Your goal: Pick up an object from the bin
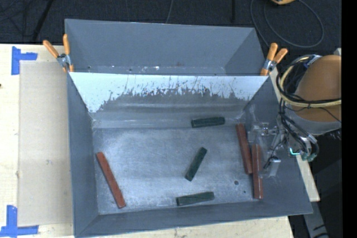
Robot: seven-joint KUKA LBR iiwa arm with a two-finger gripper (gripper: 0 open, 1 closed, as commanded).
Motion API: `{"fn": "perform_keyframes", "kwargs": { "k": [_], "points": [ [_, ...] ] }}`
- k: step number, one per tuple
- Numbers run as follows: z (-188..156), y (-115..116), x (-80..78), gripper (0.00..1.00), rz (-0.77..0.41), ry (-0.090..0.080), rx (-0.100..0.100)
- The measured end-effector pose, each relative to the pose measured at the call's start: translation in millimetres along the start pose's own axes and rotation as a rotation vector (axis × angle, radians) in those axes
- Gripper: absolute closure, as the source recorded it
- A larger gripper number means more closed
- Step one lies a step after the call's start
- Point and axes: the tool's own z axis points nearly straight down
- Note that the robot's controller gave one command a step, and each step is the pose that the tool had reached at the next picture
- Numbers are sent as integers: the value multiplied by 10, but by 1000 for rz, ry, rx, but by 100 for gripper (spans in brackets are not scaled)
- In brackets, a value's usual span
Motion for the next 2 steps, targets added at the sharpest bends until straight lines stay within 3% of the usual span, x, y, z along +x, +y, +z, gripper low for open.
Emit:
{"fn": "perform_keyframes", "kwargs": {
  "k": [2],
  "points": [
    [88,61,-123,0,-61,-11,5]
  ]
}}
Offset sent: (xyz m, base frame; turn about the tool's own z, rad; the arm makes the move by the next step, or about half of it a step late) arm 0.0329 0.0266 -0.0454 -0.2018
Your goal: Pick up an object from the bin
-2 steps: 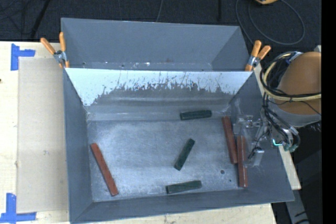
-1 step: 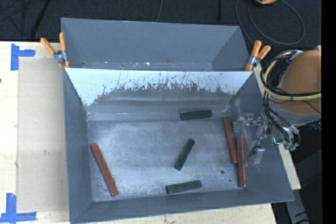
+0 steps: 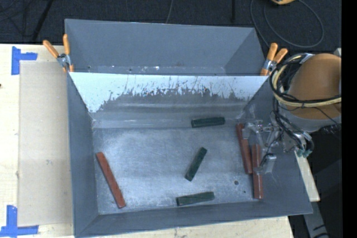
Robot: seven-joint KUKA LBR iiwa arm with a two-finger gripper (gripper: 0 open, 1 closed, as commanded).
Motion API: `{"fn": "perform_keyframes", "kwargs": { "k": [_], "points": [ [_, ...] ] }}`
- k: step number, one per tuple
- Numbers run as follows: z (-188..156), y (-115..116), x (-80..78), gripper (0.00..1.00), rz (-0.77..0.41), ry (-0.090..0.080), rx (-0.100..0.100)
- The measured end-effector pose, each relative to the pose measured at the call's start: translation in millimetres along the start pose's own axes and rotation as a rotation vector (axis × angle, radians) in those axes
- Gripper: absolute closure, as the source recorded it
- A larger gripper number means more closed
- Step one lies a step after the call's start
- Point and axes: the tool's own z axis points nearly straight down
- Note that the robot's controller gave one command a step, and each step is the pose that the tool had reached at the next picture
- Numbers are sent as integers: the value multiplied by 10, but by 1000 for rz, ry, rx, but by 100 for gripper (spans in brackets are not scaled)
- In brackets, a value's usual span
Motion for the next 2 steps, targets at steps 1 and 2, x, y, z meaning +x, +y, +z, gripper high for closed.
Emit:
{"fn": "perform_keyframes", "kwargs": {
  "k": [1,2],
  "points": [
    [196,221,-392,0,-238,2,-2],
    [181,297,-549,0,-264,0,-3]
  ]
}}
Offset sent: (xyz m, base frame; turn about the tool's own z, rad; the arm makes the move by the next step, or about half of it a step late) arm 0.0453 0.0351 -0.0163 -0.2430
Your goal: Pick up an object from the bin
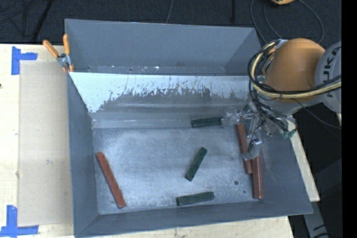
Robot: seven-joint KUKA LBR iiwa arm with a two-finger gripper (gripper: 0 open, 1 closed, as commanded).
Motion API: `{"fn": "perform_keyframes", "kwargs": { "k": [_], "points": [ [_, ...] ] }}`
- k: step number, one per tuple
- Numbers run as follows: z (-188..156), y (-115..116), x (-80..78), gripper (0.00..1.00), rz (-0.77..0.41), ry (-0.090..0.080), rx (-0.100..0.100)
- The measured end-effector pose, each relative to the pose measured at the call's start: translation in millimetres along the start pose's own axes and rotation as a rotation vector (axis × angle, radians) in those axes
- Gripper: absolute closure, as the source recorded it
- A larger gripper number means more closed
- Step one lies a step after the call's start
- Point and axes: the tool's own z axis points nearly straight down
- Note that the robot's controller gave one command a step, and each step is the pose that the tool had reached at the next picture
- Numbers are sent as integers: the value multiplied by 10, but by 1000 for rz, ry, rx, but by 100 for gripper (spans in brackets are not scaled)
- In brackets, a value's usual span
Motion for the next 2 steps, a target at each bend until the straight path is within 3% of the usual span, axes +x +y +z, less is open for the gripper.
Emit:
{"fn": "perform_keyframes", "kwargs": {
  "k": [1,2],
  "points": [
    [-76,139,-192,0,158,1,1],
    [-205,337,-282,0,164,0,1]
  ]
}}
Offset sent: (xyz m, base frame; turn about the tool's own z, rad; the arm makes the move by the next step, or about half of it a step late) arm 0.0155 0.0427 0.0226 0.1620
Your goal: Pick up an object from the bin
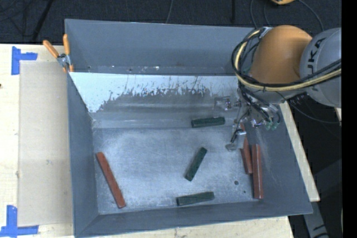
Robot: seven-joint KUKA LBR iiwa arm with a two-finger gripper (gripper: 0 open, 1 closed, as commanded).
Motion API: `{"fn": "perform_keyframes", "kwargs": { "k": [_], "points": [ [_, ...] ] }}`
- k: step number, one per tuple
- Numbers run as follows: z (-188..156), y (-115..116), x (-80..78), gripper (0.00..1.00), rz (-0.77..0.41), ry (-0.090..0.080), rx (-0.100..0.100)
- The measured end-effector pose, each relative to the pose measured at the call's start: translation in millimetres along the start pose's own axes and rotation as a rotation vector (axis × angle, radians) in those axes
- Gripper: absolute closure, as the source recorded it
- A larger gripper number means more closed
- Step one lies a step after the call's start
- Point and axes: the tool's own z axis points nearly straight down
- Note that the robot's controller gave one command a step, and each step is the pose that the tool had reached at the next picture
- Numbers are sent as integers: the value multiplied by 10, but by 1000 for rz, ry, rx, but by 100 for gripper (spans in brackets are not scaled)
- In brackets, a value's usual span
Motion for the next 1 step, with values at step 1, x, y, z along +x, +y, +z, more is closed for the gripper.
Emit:
{"fn": "perform_keyframes", "kwargs": {
  "k": [1],
  "points": [
    [-83,150,-59,0,-218,0,1]
  ]
}}
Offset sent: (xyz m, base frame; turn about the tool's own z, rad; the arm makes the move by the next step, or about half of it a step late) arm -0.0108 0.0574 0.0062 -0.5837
